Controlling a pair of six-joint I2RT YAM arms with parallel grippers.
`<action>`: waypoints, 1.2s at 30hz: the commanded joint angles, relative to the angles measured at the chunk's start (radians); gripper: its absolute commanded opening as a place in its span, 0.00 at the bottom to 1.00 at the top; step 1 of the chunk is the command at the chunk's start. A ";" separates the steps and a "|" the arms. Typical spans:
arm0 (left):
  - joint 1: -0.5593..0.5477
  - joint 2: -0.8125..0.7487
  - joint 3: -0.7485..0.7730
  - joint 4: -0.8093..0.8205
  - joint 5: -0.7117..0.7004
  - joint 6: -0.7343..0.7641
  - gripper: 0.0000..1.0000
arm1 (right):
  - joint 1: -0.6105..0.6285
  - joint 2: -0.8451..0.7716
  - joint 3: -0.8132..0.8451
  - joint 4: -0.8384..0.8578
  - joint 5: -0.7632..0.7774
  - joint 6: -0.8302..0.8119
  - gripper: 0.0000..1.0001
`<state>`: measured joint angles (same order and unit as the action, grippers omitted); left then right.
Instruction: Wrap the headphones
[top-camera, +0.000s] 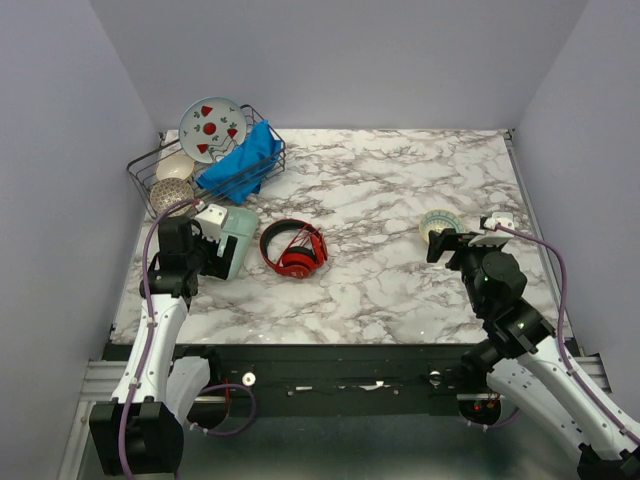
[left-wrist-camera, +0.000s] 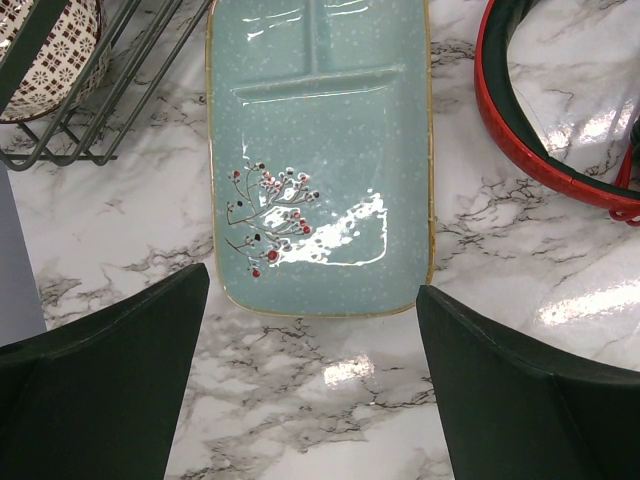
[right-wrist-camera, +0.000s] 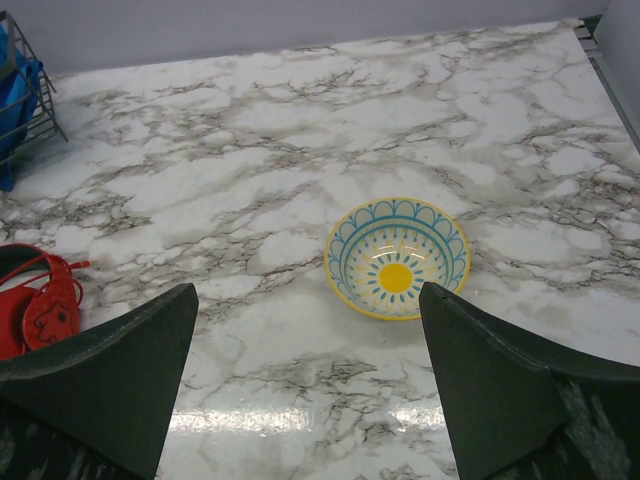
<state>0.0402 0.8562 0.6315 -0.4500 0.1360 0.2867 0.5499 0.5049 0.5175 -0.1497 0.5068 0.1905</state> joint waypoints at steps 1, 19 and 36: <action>0.007 -0.013 -0.003 0.020 0.013 0.005 0.99 | -0.002 0.004 -0.007 0.033 -0.005 0.003 1.00; 0.006 0.072 0.053 -0.039 0.182 0.034 0.99 | -0.004 0.012 -0.007 0.033 -0.013 -0.006 1.00; 0.006 0.003 0.031 -0.007 0.126 0.006 0.99 | -0.004 0.009 -0.008 0.033 -0.024 -0.005 1.00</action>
<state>0.0402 0.8715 0.6724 -0.4782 0.2729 0.3080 0.5499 0.5282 0.5175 -0.1486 0.4915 0.1894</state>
